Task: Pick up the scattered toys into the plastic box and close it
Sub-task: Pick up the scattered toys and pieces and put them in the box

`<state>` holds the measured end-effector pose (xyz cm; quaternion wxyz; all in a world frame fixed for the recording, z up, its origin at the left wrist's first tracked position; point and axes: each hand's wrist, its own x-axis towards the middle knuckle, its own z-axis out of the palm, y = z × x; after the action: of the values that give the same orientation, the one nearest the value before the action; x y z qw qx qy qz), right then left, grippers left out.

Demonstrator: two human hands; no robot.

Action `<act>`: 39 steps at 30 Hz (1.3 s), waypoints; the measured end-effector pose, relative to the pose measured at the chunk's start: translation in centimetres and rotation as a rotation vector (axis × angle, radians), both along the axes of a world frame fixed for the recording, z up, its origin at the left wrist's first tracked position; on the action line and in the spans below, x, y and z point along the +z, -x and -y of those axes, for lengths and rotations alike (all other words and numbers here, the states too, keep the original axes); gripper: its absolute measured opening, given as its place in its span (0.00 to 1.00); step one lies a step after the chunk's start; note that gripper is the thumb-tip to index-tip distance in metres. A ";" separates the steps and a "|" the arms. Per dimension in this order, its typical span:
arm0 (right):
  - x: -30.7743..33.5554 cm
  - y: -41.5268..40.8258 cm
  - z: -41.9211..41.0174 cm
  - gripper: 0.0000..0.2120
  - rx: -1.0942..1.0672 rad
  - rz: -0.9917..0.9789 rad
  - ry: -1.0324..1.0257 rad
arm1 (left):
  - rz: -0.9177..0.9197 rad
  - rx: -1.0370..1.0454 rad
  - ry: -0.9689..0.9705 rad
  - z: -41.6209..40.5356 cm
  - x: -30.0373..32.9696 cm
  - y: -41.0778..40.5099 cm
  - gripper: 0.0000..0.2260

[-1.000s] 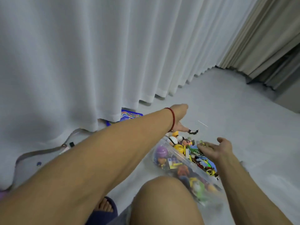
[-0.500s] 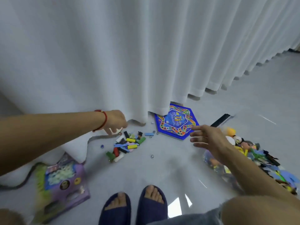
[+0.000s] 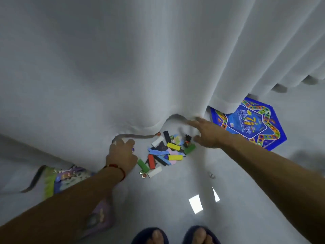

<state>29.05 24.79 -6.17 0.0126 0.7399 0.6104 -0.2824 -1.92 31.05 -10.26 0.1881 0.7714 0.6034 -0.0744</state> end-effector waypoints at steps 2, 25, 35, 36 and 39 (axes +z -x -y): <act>-1.5 -1.4 -2.7 0.35 -0.077 0.035 -0.131 | 0.040 0.059 -0.053 -0.4 -2.2 -0.2 0.23; -9.1 3.6 0.0 0.13 -0.052 0.026 -0.405 | 0.422 -0.177 -0.175 -1.9 -5.1 -10.5 0.09; -8.0 5.0 0.6 0.07 -0.468 -0.227 -0.535 | 0.538 -0.120 -0.085 -2.1 -5.0 -10.6 0.06; -7.0 4.9 1.0 0.07 -0.607 -0.344 -0.502 | 0.524 -0.119 -0.076 -2.4 -4.9 -10.7 0.06; -4.4 3.8 2.3 0.08 -1.106 -1.088 -0.394 | 0.498 -0.096 -0.051 -3.4 -4.8 -10.7 0.05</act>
<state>25.29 22.51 -10.55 -0.5598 0.6823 0.1145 -0.4560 8.73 34.41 -15.10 0.3075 0.7983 0.5026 0.1243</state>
